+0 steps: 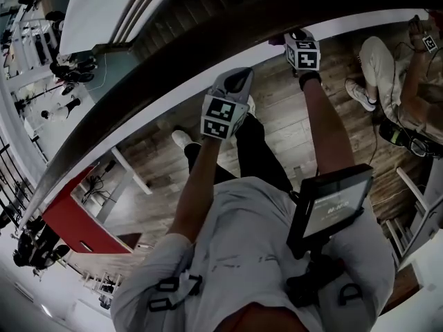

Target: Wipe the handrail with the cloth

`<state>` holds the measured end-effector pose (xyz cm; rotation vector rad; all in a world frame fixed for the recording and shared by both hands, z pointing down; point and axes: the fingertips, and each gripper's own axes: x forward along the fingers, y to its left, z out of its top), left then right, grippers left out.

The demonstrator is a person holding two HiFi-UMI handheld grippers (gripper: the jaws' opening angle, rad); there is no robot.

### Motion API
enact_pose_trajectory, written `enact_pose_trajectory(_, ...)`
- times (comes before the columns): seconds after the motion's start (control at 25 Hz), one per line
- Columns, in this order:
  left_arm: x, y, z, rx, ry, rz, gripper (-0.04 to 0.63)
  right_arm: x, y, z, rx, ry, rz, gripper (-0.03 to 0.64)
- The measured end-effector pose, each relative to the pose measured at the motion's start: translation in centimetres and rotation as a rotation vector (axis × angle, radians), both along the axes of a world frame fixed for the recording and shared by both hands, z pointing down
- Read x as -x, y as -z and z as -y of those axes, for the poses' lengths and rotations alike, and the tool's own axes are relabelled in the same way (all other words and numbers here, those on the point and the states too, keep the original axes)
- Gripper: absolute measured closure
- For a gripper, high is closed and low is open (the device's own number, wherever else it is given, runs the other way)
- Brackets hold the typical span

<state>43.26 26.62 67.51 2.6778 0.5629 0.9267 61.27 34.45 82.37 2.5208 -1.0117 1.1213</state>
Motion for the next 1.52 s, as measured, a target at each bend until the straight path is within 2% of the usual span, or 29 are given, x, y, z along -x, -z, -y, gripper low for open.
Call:
enact_pose_trajectory(0.36, -1.5, -0.4, -1.8, -0.01, -0.022, -0.006, 0.595, -3.4, -0.1, -4.3, 0.003, -0.09, -0.03, 0.554)
enact_pose_trajectory(0.52, -1.4, -0.8, -2.3, -0.007, -0.032, -0.006, 0.594, -4.3, -0.8, -6.7, 0.065, -0.127, -0.01, 0.554)
enact_pose_trajectory(0.64, -1.4, -0.6, -2.8, -0.011, -0.037, -0.003, 0.594, -3.2, -2.8, -11.3, 0.164, -0.263, 0.107, 0.555)
enact_pose_trajectory(0.72, -1.2, -0.5, -3.3, -0.011, -0.044, -0.001, 0.595, -2.6, -2.4, -13.3, 0.146, -0.326, 0.106, 0.559)
enact_pose_trajectory(0.88, -1.0, -0.6, -3.5, -0.012, -0.059, 0.002, 0.595, -2.8, 1.2, -9.5, -0.08, -0.18, -0.038, 0.56)
enact_pose_trajectory(0.96, -0.9, -0.8, -3.7, -0.01, -0.059, 0.01, 0.595, -2.5, 3.1, -6.3, -0.191, -0.072, -0.061, 0.56)
enact_pose_trajectory(1.04, -0.8, -0.8, -3.9, -0.012, -0.066, 0.011, 0.594, -1.7, 3.7, -3.3, -0.236, 0.044, -0.056, 0.56)
enact_pose_trajectory(1.12, -0.6, -0.8, -3.9, -0.017, -0.078, 0.014, 0.595, -1.6, 2.7, -2.1, -0.206, 0.066, -0.035, 0.56)
enact_pose_trajectory(1.2, -0.3, -0.9, -4.0, -0.019, -0.084, 0.028, 0.595, -2.4, 1.8, -2.4, -0.181, 0.02, -0.029, 0.56)
enact_pose_trajectory(1.36, -1.7, -0.3, -4.1, -0.019, -0.079, 0.026, 0.595, -5.6, 2.1, -3.7, -0.059, 0.024, -0.136, 0.56)
enact_pose_trajectory(1.52, -2.0, 0.8, -4.5, -0.016, -0.108, 0.013, 0.594, -8.9, 2.5, -7.2, 0.093, -0.049, -0.189, 0.56)
